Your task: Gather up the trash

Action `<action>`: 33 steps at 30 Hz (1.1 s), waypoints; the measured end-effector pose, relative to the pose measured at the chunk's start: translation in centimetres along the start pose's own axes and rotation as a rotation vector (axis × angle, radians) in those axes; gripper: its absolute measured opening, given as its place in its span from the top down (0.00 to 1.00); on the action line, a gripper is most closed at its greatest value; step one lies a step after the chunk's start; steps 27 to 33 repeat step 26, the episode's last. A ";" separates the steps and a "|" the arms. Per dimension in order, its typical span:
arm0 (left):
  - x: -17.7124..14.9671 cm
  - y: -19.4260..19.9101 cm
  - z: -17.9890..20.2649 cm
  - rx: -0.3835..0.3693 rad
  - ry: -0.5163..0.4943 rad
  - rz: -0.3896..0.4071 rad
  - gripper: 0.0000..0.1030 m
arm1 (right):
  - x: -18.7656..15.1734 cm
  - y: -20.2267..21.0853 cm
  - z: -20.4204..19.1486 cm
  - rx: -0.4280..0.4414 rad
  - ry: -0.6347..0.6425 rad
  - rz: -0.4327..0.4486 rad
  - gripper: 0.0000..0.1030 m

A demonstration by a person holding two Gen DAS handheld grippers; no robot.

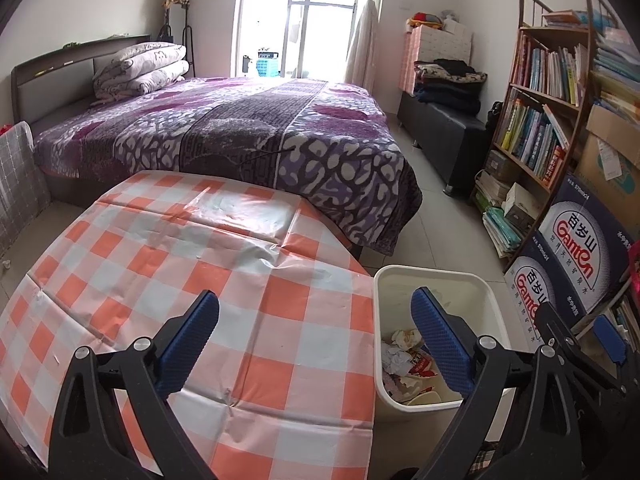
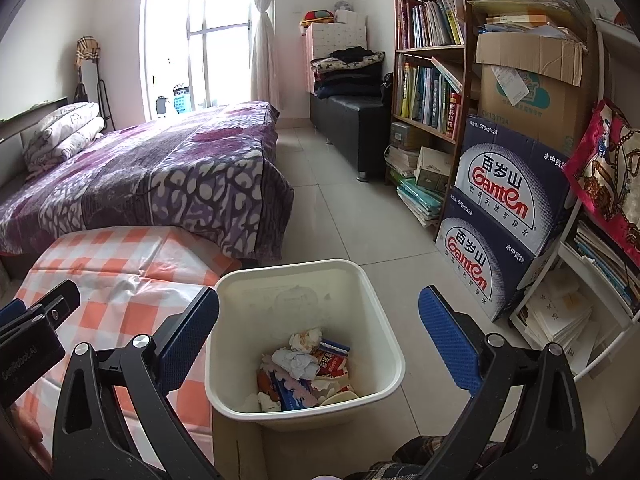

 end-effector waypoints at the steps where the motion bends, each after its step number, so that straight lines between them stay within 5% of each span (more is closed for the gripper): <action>1: 0.0 0.0 0.1 0.000 -0.003 0.002 0.09 | 0.1 -0.1 -0.1 0.001 0.001 0.001 0.07; 33: -0.5 -0.2 0.2 0.000 -0.016 -0.022 0.09 | 0.4 0.0 0.6 -0.004 0.001 0.011 0.07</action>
Point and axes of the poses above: each gripper's, at about its wrist camera, not at the fingertips, and y roughly against the way its jaws point, z to its right, x to its top, the point moved 7 cm from there along -y, roughly the way its jaws point, and after that the axes turned 11 degrees about x, right-handed, at the moved point
